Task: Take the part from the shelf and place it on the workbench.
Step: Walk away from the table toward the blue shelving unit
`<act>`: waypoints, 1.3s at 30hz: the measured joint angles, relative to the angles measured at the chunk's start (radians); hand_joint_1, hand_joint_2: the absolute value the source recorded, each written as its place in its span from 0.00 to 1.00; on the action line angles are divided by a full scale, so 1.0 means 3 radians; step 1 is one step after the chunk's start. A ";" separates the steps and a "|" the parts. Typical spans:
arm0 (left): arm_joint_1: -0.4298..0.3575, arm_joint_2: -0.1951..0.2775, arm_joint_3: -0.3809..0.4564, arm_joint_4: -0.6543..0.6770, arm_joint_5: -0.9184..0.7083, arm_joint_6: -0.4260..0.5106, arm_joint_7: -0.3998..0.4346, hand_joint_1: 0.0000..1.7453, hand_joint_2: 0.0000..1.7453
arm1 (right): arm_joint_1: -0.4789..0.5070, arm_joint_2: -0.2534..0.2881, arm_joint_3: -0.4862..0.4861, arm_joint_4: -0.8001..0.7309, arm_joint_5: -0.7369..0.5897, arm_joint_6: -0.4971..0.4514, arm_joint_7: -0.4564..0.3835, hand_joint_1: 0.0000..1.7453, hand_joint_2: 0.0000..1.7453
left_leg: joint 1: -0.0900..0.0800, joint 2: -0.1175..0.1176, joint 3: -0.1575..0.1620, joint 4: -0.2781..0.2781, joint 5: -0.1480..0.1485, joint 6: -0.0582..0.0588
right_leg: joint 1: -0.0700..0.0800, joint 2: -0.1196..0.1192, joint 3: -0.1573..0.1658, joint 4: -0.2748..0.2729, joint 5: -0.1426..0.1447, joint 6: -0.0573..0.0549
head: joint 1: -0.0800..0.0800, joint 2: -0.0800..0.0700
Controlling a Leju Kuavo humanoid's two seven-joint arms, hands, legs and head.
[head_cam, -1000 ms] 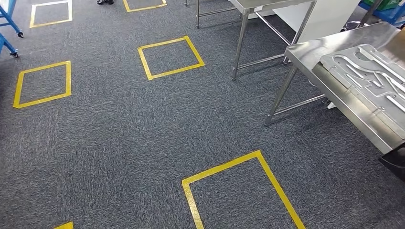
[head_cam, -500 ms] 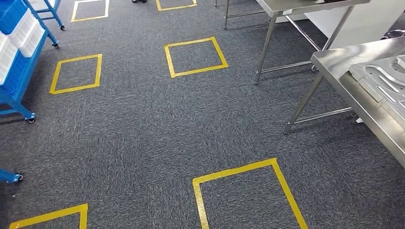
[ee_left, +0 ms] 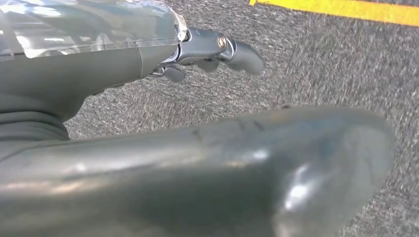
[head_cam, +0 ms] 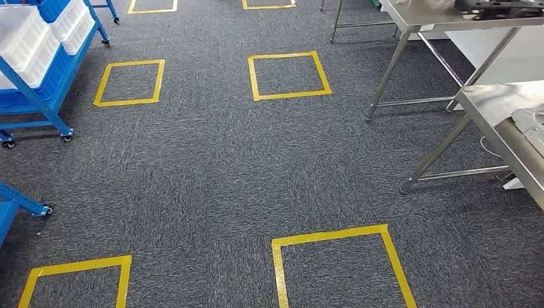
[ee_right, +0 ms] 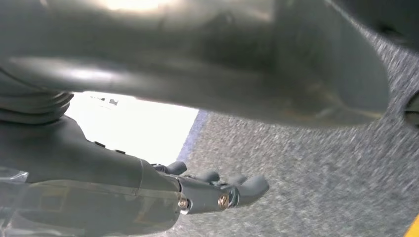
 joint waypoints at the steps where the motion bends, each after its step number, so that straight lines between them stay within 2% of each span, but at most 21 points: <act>1: 0.0001 0.0011 0.0015 0.0000 0.0026 0.0003 -0.0006 0.00 0.00 | 0.0002 0.0000 -0.0001 0.0000 0.0014 -0.0015 -0.0024 0.00 0.00 | -0.0004 -0.0032 -0.0001 0.0002 0.0001 0.0001 | 0.0000 0.0006 -0.0033 0.0057 0.0024 -0.0003 | 0.0000 0.0000; 2: 0.0002 0.0024 0.0037 0.0000 0.0059 0.0010 -0.0018 0.00 0.00 | 0.0002 0.0000 -0.0001 0.0000 0.0029 -0.0032 -0.0049 0.00 0.00 | -0.0006 -0.0066 0.0003 0.0005 0.0001 0.0000 | 0.0000 0.0012 0.0002 -0.0030 0.0117 -0.0010 | 0.0000 0.0000; 4: 0.0004 0.0045 0.0092 0.0000 0.0130 0.0030 -0.0050 0.00 0.00 | 0.0002 -0.0003 -0.0002 0.0000 0.0057 -0.0072 -0.0100 0.00 0.00 | -0.0005 -0.0129 0.0011 0.0015 -0.0004 -0.0010 | -0.0001 0.0078 0.0206 -0.0479 0.0371 -0.0034 | 0.0000 0.0000; 6: 0.0001 0.0067 0.0156 0.0000 0.0202 0.0055 -0.0080 0.00 0.00 | -0.0001 -0.0006 -0.0005 0.0001 0.0079 -0.0117 -0.0153 0.00 0.00 | -0.0012 -0.0180 -0.0003 0.0034 -0.0012 -0.0041 | 0.0003 0.0160 0.0354 -0.0826 0.0496 -0.0058 | 0.0000 0.0000; 9: 0.0009 0.0092 0.0255 0.0000 0.0277 0.0076 -0.0096 0.00 0.00 | -0.0025 -0.0005 -0.0019 0.0001 0.0097 -0.0171 -0.0220 0.00 0.00 | -0.0009 -0.0232 -0.0030 0.0035 -0.0007 -0.0102 | 0.0010 0.0140 0.0380 -0.0904 0.0510 -0.0099 | 0.0000 0.0000; 11: 0.0014 0.0106 0.0302 0.0000 0.0299 0.0082 -0.0088 0.00 0.00 | -0.0033 0.0001 -0.0024 0.0001 0.0101 -0.0190 -0.0248 0.00 0.00 | -0.0006 -0.0174 -0.0074 0.0138 -0.0083 -0.0133 | 0.0000 0.0082 0.0393 -0.0933 0.0525 -0.0145 | -0.0001 0.0000; 14: 0.0013 0.0116 0.0363 0.0000 0.0334 0.0073 -0.0073 0.00 0.00 | -0.0022 0.0004 -0.0026 0.0001 0.0108 -0.0194 -0.0256 0.00 0.00 | 0.0014 -0.0033 -0.0351 0.0741 -0.0407 -0.0174 | 0.0009 -0.0017 0.0397 -0.0947 0.0520 -0.0186 | -0.0001 0.0000; 16: 0.0017 0.0120 0.0399 0.0000 0.0353 0.0064 -0.0071 0.00 0.00 | -0.0017 0.0005 -0.0030 0.0001 0.0106 -0.0190 -0.0246 0.00 0.00 | 0.0031 -0.0006 -0.0487 0.1024 -0.0480 -0.0197 | 0.0017 -0.0079 0.0399 -0.0946 0.0508 -0.0188 | -0.0001 0.0000; 17: 0.0021 0.0122 0.0415 0.0000 0.0360 0.0062 -0.0070 0.00 0.00 | -0.0017 0.0007 -0.0035 0.0001 0.0099 -0.0188 -0.0241 0.00 0.00 | 0.0036 0.0006 -0.0457 0.0971 -0.0415 -0.0200 | 0.0018 -0.0105 0.0406 -0.0946 0.0498 -0.0184 | -0.0001 0.0000; 20: 0.0028 0.0129 0.0462 0.0000 0.0376 0.0058 -0.0071 0.00 0.00 | -0.0017 0.0022 -0.0064 0.0001 0.0066 -0.0185 -0.0222 0.00 0.00 | 0.0030 0.0128 -0.0093 0.0285 -0.0113 -0.0171 | 0.0022 -0.0179 0.0457 -0.0945 0.0457 -0.0149 | -0.0001 0.0000; 22: 0.0022 0.0131 0.0479 -0.0001 0.0379 0.0044 -0.0073 0.00 0.00 | -0.0018 0.0035 -0.0094 0.0001 0.0036 -0.0184 -0.0213 0.00 0.00 | 0.0011 0.0177 0.0032 0.0033 -0.0075 -0.0131 | 0.0027 -0.0217 0.0492 -0.0945 0.0438 -0.0108 | -0.0001 0.0000; 24: 0.0027 0.0134 0.0487 -0.0002 0.0368 0.0020 -0.0076 0.00 0.00 | -0.0026 0.0052 -0.0127 0.0001 0.0013 -0.0176 -0.0208 0.00 0.00 | 0.0008 0.0126 0.0048 0.0002 -0.0087 -0.0083 | 0.0017 -0.0235 0.0513 -0.0916 0.0450 -0.0056 | -0.0001 0.0000; 26: 0.0035 0.0140 0.0494 -0.0003 0.0351 -0.0009 -0.0084 0.00 0.00 | -0.0031 0.0070 -0.0156 0.0001 -0.0002 -0.0167 -0.0203 0.00 0.00 | 0.0017 0.0079 0.0098 -0.0023 -0.0086 -0.0041 | -0.0001 -0.0161 0.0486 -0.0808 0.0411 -0.0018 | 0.0000 0.0000; 28: 0.0034 0.0144 0.0499 -0.0004 0.0332 -0.0036 -0.0096 0.00 0.00 | -0.0025 0.0081 -0.0180 0.0001 -0.0015 -0.0163 -0.0199 0.00 0.00 | 0.0020 0.0036 0.0142 -0.0036 -0.0091 -0.0017 | -0.0015 -0.0043 0.0315 -0.0504 0.0248 -0.0007 | 0.0001 0.0000; 30: 0.0031 0.0152 0.0500 -0.0004 0.0303 -0.0065 -0.0109 0.00 0.00 | -0.0015 0.0093 -0.0202 0.0001 -0.0020 -0.0161 -0.0198 0.00 0.00 | 0.0013 -0.0017 0.0164 -0.0034 -0.0114 -0.0005 | -0.0023 0.0002 0.0032 -0.0083 0.0089 0.0000 | 0.0001 0.0000; 31: 0.0031 0.0154 0.0500 -0.0004 0.0285 -0.0080 -0.0116 0.00 0.00 | -0.0011 0.0099 -0.0212 0.0001 -0.0020 -0.0160 -0.0198 0.00 0.00 | 0.0009 -0.0049 0.0183 -0.0033 -0.0132 -0.0006 | -0.0024 0.0006 -0.0072 0.0034 0.0077 0.0005 | 0.0001 0.0000; 33: 0.0036 0.0156 0.0499 -0.0004 0.0248 -0.0104 -0.0123 0.00 0.00 | -0.0003 0.0103 -0.0228 0.0001 -0.0019 -0.0161 -0.0198 0.00 0.00 | 0.0009 -0.0119 0.0247 -0.0032 -0.0180 -0.0019 | -0.0026 0.0015 -0.0099 -0.0100 0.0239 0.0008 | 0.0001 0.0000; 35: 0.0041 0.0156 0.0495 -0.0003 0.0221 -0.0117 -0.0128 0.00 0.00 | 0.0012 0.0103 -0.0242 0.0004 -0.0015 -0.0163 -0.0197 0.00 0.00 | 0.0013 -0.0180 0.0315 -0.0027 -0.0242 -0.0044 | -0.0026 0.0082 0.0015 -0.0521 0.0536 0.0003 | 0.0001 0.0000; 36: 0.0039 0.0156 0.0490 -0.0003 0.0208 -0.0120 -0.0130 0.00 0.00 | 0.0017 0.0103 -0.0247 0.0008 -0.0007 -0.0162 -0.0197 0.00 0.00 | 0.0016 -0.0206 0.0330 -0.0023 -0.0271 -0.0064 | -0.0019 0.0118 0.0057 -0.0678 0.0615 -0.0014 | 0.0002 0.0000; 37: 0.0036 0.0155 0.0483 -0.0003 0.0198 -0.0122 -0.0131 0.00 0.00 | 0.0016 0.0103 -0.0250 0.0011 0.0007 -0.0161 -0.0197 0.00 0.00 | 0.0019 -0.0226 0.0337 -0.0025 -0.0296 -0.0086 | -0.0010 0.0147 0.0077 -0.0763 0.0661 -0.0035 | 0.0003 0.0000; 39: 0.0033 0.0153 0.0471 -0.0003 0.0179 -0.0124 -0.0135 0.00 0.00 | 0.0005 0.0105 -0.0250 0.0014 0.0042 -0.0155 -0.0193 0.00 0.00 | 0.0025 -0.0253 0.0352 -0.0012 -0.0307 -0.0129 | 0.0008 0.0134 0.0106 -0.0797 0.0630 -0.0095 | 0.0005 0.0000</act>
